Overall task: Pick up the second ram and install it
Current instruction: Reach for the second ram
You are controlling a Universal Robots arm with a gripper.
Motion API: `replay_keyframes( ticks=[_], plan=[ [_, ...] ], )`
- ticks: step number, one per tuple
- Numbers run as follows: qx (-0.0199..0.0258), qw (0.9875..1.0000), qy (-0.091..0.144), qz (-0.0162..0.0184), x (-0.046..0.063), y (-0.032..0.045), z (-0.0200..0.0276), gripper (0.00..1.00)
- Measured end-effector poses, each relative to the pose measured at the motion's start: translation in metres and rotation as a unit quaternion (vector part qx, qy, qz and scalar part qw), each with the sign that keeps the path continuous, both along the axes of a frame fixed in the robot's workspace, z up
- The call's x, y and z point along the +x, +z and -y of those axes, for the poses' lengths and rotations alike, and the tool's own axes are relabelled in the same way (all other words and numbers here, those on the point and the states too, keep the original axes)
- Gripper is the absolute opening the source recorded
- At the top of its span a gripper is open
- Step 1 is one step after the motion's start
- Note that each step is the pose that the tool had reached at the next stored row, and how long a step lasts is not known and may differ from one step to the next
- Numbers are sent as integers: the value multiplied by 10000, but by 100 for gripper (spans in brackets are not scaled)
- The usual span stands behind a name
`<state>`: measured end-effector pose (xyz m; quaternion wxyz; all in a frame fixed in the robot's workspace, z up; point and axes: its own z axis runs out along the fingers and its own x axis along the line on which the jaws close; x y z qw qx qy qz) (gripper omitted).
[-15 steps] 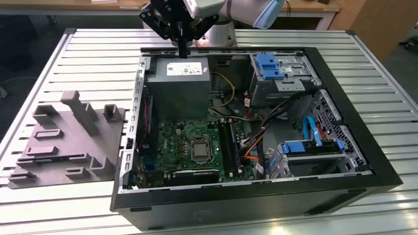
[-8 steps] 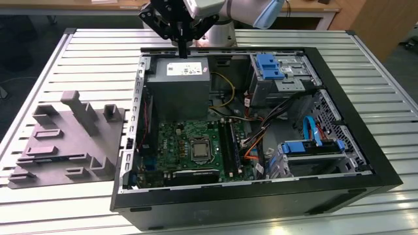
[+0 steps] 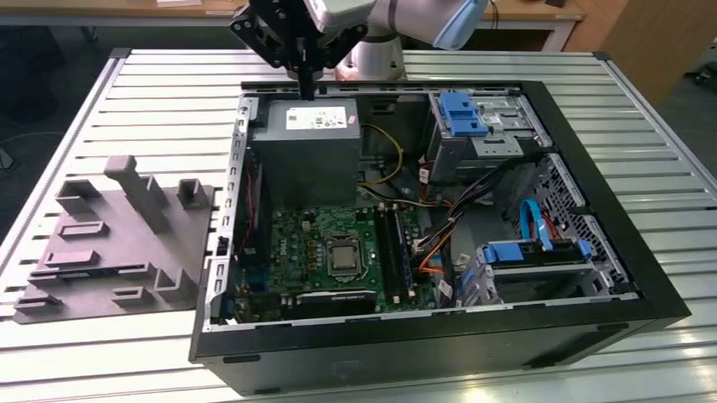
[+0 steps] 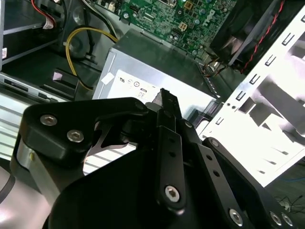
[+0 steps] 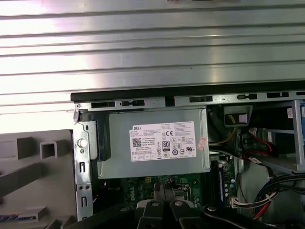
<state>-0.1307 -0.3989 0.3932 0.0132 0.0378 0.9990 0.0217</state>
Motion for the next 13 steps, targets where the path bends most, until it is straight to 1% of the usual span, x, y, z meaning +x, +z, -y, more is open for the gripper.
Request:
replay_keyframes(
  ticks=[7, 13],
  plan=[
    [0, 10000, -1, 1, -75, -1, 0, 10],
    [0, 10000, 0, 1, -171, -2, 0, 10]
  ],
)
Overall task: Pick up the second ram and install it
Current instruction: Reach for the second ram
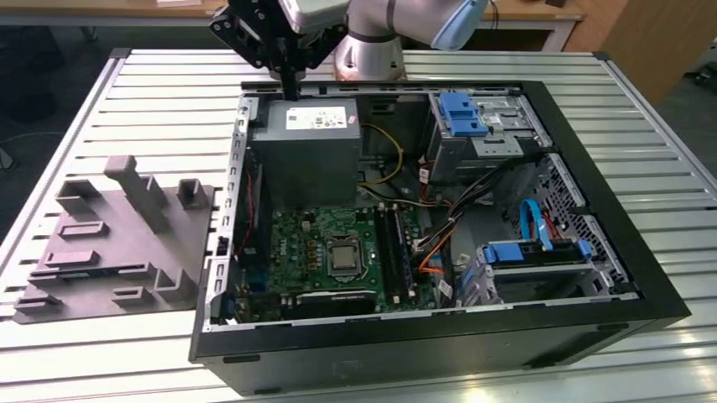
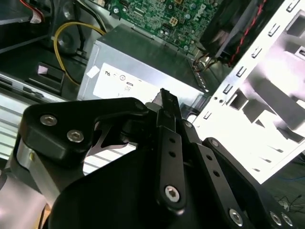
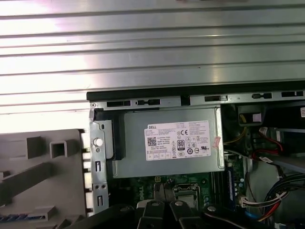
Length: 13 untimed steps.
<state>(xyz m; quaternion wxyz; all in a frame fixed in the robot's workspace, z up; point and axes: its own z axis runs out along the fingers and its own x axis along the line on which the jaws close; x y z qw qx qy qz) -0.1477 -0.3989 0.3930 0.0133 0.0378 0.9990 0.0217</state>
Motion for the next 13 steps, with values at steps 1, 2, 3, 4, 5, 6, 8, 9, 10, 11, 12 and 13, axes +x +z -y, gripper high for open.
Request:
replay_keyframes(
  ticks=[1, 2, 3, 4, 5, 6, 8, 9, 10, 11, 12, 13],
  plan=[
    [0, 10000, -1, 0, -20, 0, 0, 10],
    [0, 10000, -1, 0, -36, -1, 0, 10],
    [0, 10000, -1, 0, -51, -1, 0, 10],
    [1, 10000, -1, 0, -67, -2, 0, 10],
    [0, 10000, 0, 0, -82, -2, 0, 10],
    [0, 10000, 0, 0, -98, -2, 0, 10],
    [0, 10000, 0, 1, -133, -3, 0, 10],
    [0, 10000, 0, 1, -150, -3, 0, 10],
    [0, 10000, 0, 1, -166, -3, 0, 10],
    [0, 10000, -1, 1, -181, -4, 0, 10],
    [0, 10000, -1, 1, -198, -4, 0, 10],
    [0, 10000, -1, 2, -214, -5, 0, 10]
  ],
)
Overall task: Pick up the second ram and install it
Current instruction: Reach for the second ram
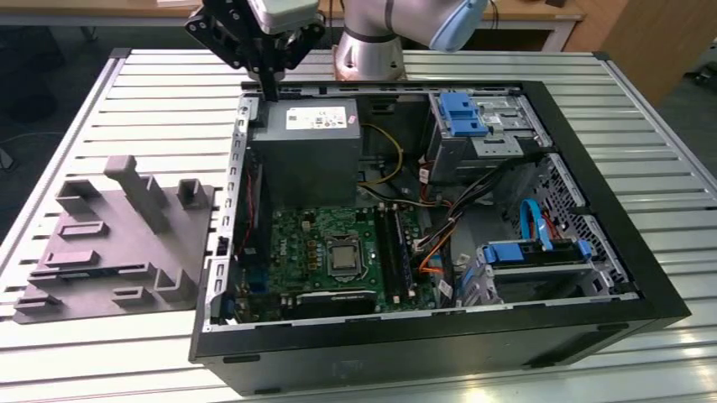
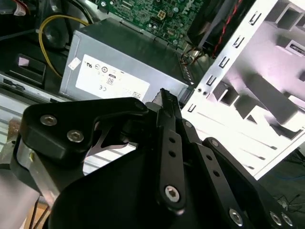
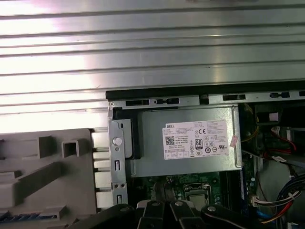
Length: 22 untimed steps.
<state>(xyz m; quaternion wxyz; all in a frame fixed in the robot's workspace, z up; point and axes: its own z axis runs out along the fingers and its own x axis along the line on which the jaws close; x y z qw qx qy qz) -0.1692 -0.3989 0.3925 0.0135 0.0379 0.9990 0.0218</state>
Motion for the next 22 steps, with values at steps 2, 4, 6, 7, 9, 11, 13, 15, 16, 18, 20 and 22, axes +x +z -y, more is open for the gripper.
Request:
replay_keyframes(
  ticks=[2, 4, 6, 7, 9, 11, 13, 15, 16, 18, 20, 22],
  plan=[
    [0, 10000, 0, 0, -37, 0, 0, 10],
    [-1, 10000, 1, 2, -89, -1, 0, 10],
    [0, 10000, 1, 3, -128, -4, 0, 10],
    [-1, 10000, 0, 3, -149, -5, 0, 10],
    [0, 10000, 0, 5, -202, -8, 0, 10],
    [0, 10000, 1, 7, -252, -10, 0, 10],
    [0, 10000, 1, 9, -305, -12, 0, 10],
    [-1, 10000, 0, 11, -361, -14, 0, 10],
    [-1, 10000, 0, 11, -388, -15, 0, 10],
    [0, 10000, 1, 13, -434, -18, 0, 10],
    [0, 10000, 1, 14, -489, -20, 0, 10],
    [0, 10000, 0, 17, -549, -22, 0, 10]
  ],
)
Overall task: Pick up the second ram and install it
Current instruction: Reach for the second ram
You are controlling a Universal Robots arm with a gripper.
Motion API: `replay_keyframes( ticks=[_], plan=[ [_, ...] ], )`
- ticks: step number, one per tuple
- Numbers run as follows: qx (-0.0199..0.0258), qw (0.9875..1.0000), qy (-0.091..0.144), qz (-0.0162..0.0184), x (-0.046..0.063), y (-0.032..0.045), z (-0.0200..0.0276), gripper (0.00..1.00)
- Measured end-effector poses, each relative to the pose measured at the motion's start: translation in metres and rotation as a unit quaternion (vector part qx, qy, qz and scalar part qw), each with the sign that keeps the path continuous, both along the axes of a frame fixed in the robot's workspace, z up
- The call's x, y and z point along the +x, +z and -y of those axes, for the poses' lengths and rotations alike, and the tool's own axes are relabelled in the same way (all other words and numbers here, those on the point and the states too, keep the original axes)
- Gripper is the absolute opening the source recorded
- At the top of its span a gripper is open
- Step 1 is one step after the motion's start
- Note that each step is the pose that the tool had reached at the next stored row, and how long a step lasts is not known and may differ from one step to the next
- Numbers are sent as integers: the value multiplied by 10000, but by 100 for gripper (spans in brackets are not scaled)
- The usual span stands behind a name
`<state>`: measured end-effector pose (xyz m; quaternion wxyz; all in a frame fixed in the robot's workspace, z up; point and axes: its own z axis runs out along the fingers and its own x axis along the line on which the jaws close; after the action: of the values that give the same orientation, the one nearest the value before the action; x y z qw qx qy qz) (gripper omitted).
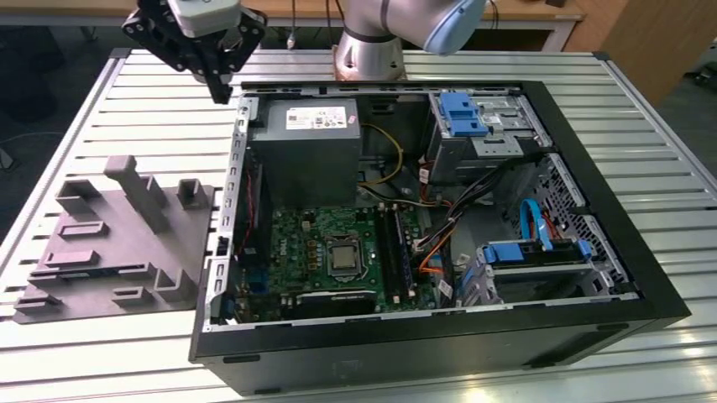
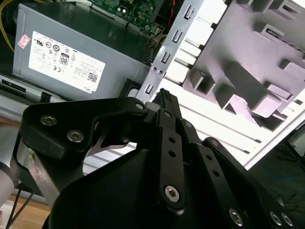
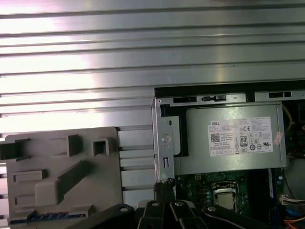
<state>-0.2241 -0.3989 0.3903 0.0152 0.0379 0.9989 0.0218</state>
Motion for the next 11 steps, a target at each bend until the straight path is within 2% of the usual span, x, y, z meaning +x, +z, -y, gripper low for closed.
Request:
replay_keyframes(
  ticks=[11],
  plan=[
    [0, 10000, 0, 0, -199, -8, 0, 10]
  ],
)
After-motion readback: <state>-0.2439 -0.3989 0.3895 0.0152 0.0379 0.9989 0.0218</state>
